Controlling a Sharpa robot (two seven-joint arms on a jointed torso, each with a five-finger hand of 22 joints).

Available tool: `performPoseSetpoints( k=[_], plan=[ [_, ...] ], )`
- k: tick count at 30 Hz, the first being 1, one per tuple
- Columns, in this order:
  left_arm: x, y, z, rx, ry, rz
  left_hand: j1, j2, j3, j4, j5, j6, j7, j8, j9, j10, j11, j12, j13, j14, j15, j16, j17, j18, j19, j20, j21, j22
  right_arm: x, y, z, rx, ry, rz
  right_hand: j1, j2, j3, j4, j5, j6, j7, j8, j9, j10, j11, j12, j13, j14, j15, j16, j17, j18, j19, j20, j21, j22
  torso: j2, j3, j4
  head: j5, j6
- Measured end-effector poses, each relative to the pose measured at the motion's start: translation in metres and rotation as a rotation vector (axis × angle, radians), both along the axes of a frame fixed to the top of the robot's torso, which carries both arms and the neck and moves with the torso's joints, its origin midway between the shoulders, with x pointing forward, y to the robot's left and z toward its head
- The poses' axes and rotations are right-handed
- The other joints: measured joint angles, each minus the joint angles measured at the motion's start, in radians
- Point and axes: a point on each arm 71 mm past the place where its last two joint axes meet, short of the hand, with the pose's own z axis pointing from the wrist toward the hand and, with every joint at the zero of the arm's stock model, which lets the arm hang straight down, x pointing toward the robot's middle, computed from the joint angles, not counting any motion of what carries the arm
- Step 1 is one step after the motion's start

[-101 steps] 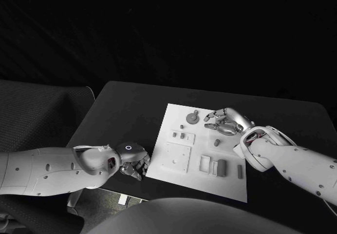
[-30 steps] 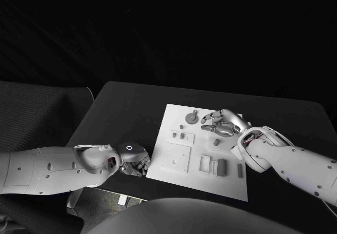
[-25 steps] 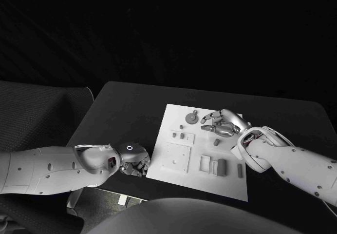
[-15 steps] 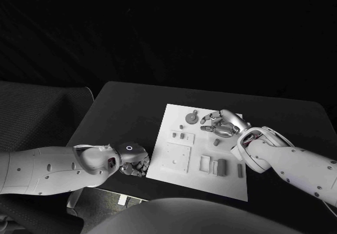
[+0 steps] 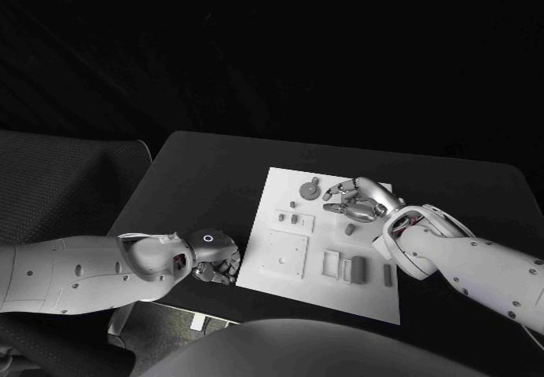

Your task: Assemble the parts on the task board

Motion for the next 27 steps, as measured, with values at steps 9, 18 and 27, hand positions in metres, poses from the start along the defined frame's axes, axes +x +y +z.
performPoseSetpoints(
  k=[9,18,27],
  plan=[
    [-0.0003,0.0012,-0.0002,-0.002,-0.008,0.006,-0.001,0.001,0.0,0.0,0.0,-0.011,0.0,0.004,0.018,-0.004,-0.004,0.012,-0.003,-0.004,-0.004,0.011,-0.004,0.0,-0.009,-0.009,0.023,0.0,-0.001,-0.0001,-0.0007,-0.001,0.002,0.003,0.0,0.0,0.0,0.0,0.0,-0.001,0.001,0.0,0.0,0.0,0.0,0.0,0.0,0.0,0.0,0.0,0.0,0.0,0.0,0.0,0.0,0.0,0.0,0.0001,0.0001,-0.001,0.0],
    [0.0007,0.0014,-0.0001,0.001,-0.011,0.012,-0.015,-0.018,0.0,0.0,0.0,-0.041,0.016,-0.009,0.02,-0.006,-0.002,0.016,-0.008,-0.004,-0.004,0.016,-0.009,0.0,-0.013,-0.012,0.033,0.0,-0.0015,-0.0001,-0.0007,-0.001,0.002,0.004,-0.004,-0.004,0.0,0.0,0.0,-0.001,0.001,0.0,-0.001,0.0,0.0,0.0,0.0,0.0,0.0,0.0,0.0,-0.001,0.0,0.0,0.0,0.0,0.0,0.0004,0.0,-0.002,0.0],
    [0.0049,0.003,-0.0001,0.016,-0.014,0.026,-0.186,0.014,0.219,-0.099,0.027,-0.062,0.029,-0.018,0.109,-0.077,0.015,0.065,0.001,-0.051,0.011,0.05,-0.031,0.0,-0.047,0.004,0.057,0.001,-0.0019,0.0003,-0.0006,-0.001,0.003,0.007,-0.007,-0.007,0.0,0.0,0.0,-0.001,0.001,0.0,-0.001,0.0,0.0,0.0,0.0,-0.001,0.001,0.0,0.0,-0.001,0.0,0.0,0.0,0.0,0.0,0.0004,0.0001,-0.003,0.0]
  ],
)
